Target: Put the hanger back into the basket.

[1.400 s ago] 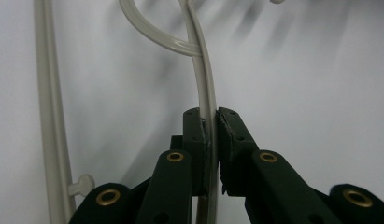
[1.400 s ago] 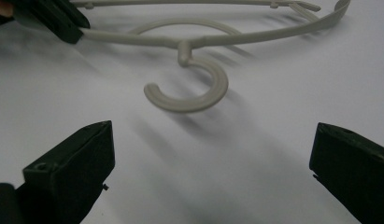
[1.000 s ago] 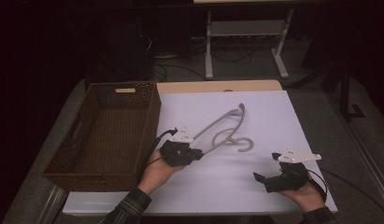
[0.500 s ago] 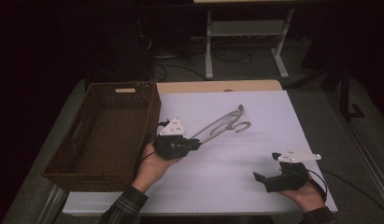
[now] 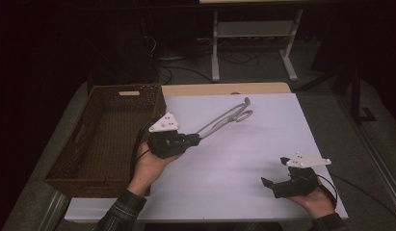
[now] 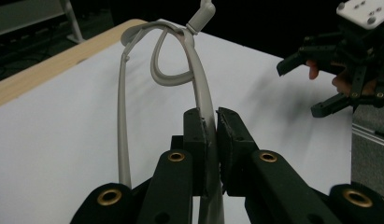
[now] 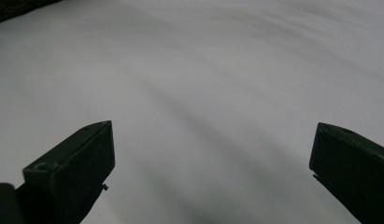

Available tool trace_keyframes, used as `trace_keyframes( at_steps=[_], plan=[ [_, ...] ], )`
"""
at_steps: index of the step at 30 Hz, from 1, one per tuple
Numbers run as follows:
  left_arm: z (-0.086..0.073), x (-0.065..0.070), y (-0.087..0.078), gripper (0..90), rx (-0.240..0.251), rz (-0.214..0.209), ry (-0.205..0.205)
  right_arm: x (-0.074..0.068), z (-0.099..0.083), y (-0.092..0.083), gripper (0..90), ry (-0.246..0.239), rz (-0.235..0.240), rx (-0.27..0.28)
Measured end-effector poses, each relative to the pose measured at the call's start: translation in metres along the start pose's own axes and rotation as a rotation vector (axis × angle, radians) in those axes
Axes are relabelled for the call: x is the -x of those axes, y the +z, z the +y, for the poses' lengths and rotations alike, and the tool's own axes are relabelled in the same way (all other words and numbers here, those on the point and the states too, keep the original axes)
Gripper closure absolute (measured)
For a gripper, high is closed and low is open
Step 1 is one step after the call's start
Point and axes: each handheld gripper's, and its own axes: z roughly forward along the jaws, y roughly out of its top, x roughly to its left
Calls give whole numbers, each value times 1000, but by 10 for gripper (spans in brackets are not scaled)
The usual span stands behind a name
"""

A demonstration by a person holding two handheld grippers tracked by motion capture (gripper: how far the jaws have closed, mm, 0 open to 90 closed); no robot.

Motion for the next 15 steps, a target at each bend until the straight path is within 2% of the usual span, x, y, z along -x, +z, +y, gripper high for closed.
trace_keyframes(
  at_steps=[5, 11, 15],
  plan=[
    [6, -4, -13, 830, 15, 15, -2, 0, 0, 0, 0, 5, -2, 0],
    [12, -9, -23, 830, 16, 13, -2, 0, 0, 0, 0, 1, -6, 2],
    [16, -13, -33, 830, 35, 12, -10, 0, 0, 0, 0, 3, -5, 0]
  ],
)
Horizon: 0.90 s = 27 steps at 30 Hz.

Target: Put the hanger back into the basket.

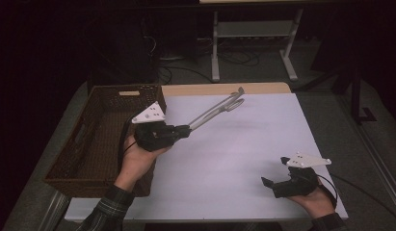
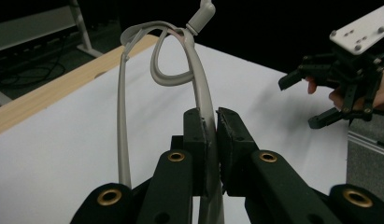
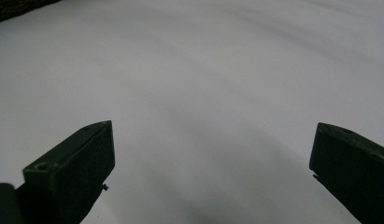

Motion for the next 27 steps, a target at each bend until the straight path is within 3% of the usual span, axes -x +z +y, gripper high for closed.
trace_keyframes(
  at_steps=[15, 27],
  plan=[
    [2, -22, -52, 829, 47, 31, -36, 0, 0, 1, 0, 4, -3, -1],
    [-6, -34, -84, 829, 67, 67, -62, 1, 0, 2, 0, 4, -8, -4]
  ],
)
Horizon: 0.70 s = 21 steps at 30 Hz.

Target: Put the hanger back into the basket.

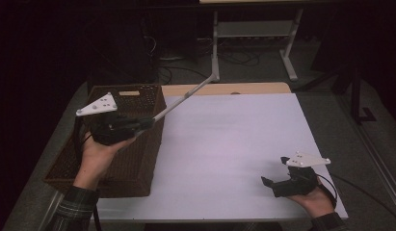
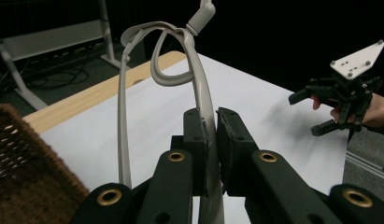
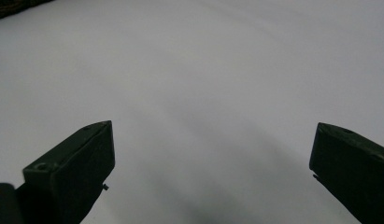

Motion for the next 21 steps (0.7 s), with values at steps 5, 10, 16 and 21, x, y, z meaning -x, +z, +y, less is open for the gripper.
trace_keyframes(
  at_steps=[5, 10, 16, 21],
  plan=[
    [-3, -7, -12, 829, 0, 20, -8, 0, 0, 0, 0, 2, -1, 0],
    [-7, -12, -27, 829, 10, 39, -20, 1, 0, -1, 0, 4, -1, 5],
    [-12, -17, -46, 829, 11, 63, -32, 1, 0, 0, 0, 5, -3, 2],
    [-16, -21, -61, 828, 12, 83, -40, 0, 3, -2, 0, 14, 12, 24]
  ],
)
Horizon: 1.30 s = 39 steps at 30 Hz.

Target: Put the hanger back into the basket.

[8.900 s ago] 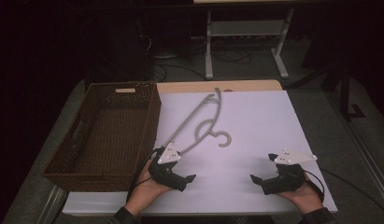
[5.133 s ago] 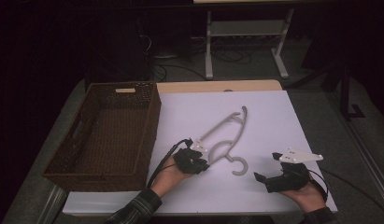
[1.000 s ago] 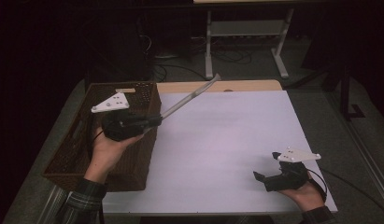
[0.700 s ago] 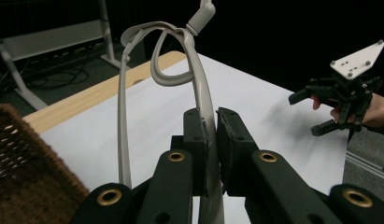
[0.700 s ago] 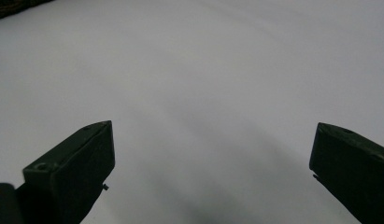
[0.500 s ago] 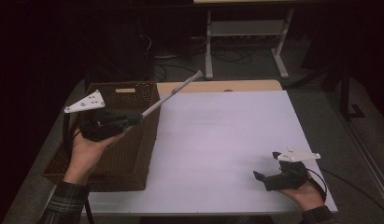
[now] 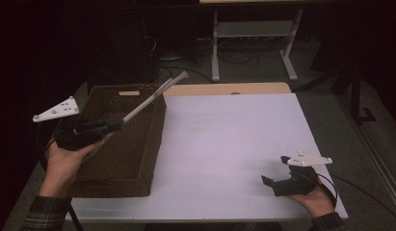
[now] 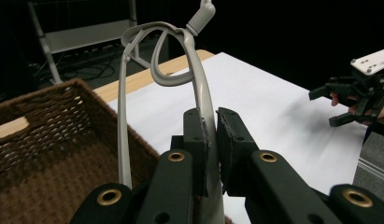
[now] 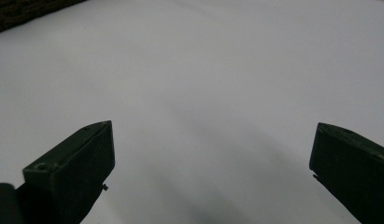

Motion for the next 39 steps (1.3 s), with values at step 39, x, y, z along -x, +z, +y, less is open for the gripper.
trace_keyframes(
  at_steps=[39],
  plan=[
    [-49, -32, -55, 827, -91, 88, -118, 2, 12, 8, 0, -42, -3, 16]
  ],
)
